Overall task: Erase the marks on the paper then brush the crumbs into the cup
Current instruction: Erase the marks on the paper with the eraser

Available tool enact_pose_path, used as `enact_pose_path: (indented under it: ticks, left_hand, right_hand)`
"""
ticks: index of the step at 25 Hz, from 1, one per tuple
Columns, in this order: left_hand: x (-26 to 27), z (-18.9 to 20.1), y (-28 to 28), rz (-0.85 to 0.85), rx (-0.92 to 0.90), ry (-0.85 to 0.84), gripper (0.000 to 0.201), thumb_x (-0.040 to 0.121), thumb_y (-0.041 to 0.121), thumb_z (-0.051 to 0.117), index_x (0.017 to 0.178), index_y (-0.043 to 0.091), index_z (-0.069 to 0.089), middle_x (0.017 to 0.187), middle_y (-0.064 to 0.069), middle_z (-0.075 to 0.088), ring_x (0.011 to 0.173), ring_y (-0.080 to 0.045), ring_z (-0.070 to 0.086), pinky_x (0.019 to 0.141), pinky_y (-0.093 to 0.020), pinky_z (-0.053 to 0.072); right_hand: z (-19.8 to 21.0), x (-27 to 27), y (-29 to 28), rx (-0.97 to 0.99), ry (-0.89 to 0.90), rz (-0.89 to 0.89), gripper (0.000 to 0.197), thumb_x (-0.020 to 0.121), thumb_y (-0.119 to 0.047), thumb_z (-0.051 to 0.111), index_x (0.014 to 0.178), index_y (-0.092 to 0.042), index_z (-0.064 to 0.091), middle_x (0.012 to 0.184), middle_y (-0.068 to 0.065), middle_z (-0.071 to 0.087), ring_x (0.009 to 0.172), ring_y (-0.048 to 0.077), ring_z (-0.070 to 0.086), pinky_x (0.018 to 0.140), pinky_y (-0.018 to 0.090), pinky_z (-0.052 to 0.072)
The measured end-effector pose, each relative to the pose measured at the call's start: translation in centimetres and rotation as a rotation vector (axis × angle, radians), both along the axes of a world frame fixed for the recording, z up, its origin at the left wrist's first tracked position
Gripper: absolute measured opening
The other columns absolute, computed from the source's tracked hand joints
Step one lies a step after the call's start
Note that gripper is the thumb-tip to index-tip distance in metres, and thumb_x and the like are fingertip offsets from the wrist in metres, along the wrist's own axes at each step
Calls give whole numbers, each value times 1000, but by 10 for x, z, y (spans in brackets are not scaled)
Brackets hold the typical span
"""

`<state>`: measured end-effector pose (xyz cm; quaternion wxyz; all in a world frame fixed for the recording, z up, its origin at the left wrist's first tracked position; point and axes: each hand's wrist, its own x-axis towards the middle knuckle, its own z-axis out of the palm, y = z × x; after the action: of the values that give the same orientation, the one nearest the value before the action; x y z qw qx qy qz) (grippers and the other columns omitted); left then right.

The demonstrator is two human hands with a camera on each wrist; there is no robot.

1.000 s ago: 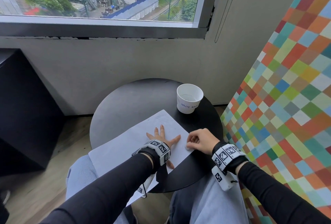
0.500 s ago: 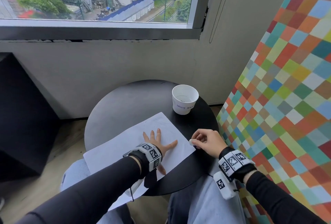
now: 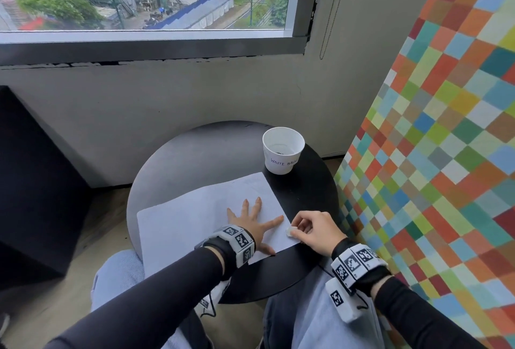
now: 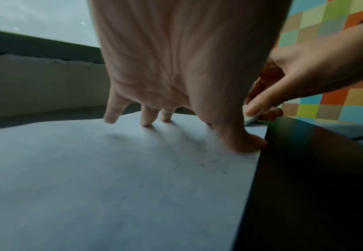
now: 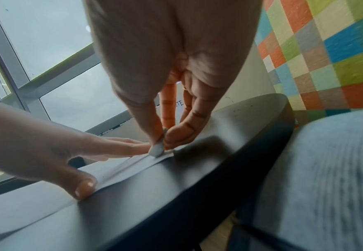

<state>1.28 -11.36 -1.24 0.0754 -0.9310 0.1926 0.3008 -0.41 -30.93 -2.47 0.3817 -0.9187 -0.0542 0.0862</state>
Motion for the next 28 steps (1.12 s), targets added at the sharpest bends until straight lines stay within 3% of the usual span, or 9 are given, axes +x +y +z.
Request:
enact_pose_path:
  ticks: [4,6,9,13,17,21,25,28]
  left_hand:
    - [0,0,-12,78,1,25,86,86,73,49,144,63,-14,159,-6,-33,143,-52,-22,112,-67,20]
    - [1,2,-13,82,9,41,86,87,72,50,143,63,-14,158,-6,-34,142,-53,-23,111,-68,18]
    - [3,2,-14,75,36,48,87,87,72,50,142,63,-18,158,-7,-35,142,-54,-22,111,-67,16]
    - [2,1,-14,61,57,36,87,86,75,47,141,63,-20,157,-9,-35,141,-55,-21,112,-69,11]
    - [3,2,-13,61,51,51,88,87,73,48,141,62,-21,157,-10,-36,141,-55,-22,112,-70,5]
    - [2,3,-12,60,44,57,89,86,75,48,142,62,-19,157,-10,-36,140,-56,-23,112,-72,6]
    - [2,5,-12,63,43,66,89,86,73,49,141,62,-20,157,-10,-36,140,-56,-23,111,-71,5]
    - [2,5,-11,58,43,66,89,85,74,49,142,62,-19,157,-10,-36,140,-56,-23,111,-72,5]
  right_hand:
    - [0,-11,8,26,21,90,8,75,-22,75,74,-20,68,62,-4,62,52,2,51,58,12,43]
    - [1,-9,10,28,12,128,7,75,-19,75,74,-21,68,62,-6,62,52,1,52,58,10,42]
    - [2,4,6,31,-67,-11,6,77,-18,75,75,-18,69,64,-5,61,53,1,52,58,11,43]
    - [-1,-4,15,25,-2,186,6,77,-21,75,78,-17,71,65,-4,64,55,2,55,59,11,44]
    - [0,4,12,22,-71,45,7,78,-23,74,77,-16,71,68,1,66,58,7,57,59,13,46]
    - [-2,-9,21,57,-42,191,4,77,-17,74,77,-15,71,62,-6,61,54,3,55,58,10,42]
    - [-2,3,11,27,-129,8,6,78,-18,73,76,-15,70,63,-4,62,55,5,53,57,11,41]
    - [-2,-7,18,37,-42,202,4,77,-15,74,79,-14,71,65,-3,63,55,3,54,58,10,42]
